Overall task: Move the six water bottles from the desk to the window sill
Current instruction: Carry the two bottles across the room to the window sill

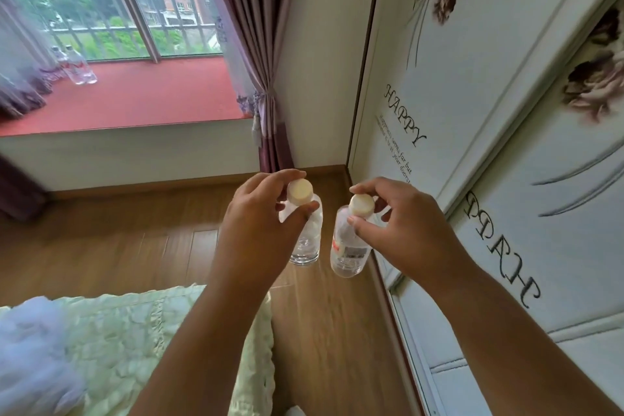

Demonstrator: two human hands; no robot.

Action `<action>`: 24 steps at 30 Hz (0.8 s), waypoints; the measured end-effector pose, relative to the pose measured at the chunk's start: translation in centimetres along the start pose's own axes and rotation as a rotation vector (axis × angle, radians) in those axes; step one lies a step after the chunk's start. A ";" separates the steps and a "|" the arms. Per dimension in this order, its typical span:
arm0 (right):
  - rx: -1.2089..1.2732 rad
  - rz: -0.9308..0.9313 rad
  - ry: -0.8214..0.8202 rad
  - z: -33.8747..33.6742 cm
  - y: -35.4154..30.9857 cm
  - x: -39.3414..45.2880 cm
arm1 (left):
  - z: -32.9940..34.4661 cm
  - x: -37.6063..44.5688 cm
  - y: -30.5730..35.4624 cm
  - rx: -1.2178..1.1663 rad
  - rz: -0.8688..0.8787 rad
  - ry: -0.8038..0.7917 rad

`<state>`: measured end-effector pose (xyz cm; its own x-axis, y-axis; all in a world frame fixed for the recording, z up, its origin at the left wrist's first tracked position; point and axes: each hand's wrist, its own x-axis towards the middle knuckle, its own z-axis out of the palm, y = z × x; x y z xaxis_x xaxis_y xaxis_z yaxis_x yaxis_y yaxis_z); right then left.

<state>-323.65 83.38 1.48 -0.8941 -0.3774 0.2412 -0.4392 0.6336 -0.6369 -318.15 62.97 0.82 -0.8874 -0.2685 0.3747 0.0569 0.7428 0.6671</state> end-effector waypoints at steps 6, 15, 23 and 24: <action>0.008 0.003 -0.006 2.0 1.3 5.0 | 1.1 4.1 -3.0 -0.012 -0.034 -0.021; 0.072 -0.036 -0.077 4.8 6.1 16.2 | 4.9 12.7 -5.6 0.070 -0.097 -0.010; 0.114 -0.171 -0.137 3.7 8.0 29.7 | 7.0 22.2 -5.6 0.130 -0.156 0.141; 0.115 -0.188 -0.140 3.7 8.1 31.0 | 7.1 22.9 -5.6 0.131 -0.160 0.169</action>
<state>-354.62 74.25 1.09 -0.7735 -0.5761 0.2641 -0.5763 0.4660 -0.6713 -342.07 56.98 1.06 -0.7909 -0.4792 0.3806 -0.1476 0.7530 0.6413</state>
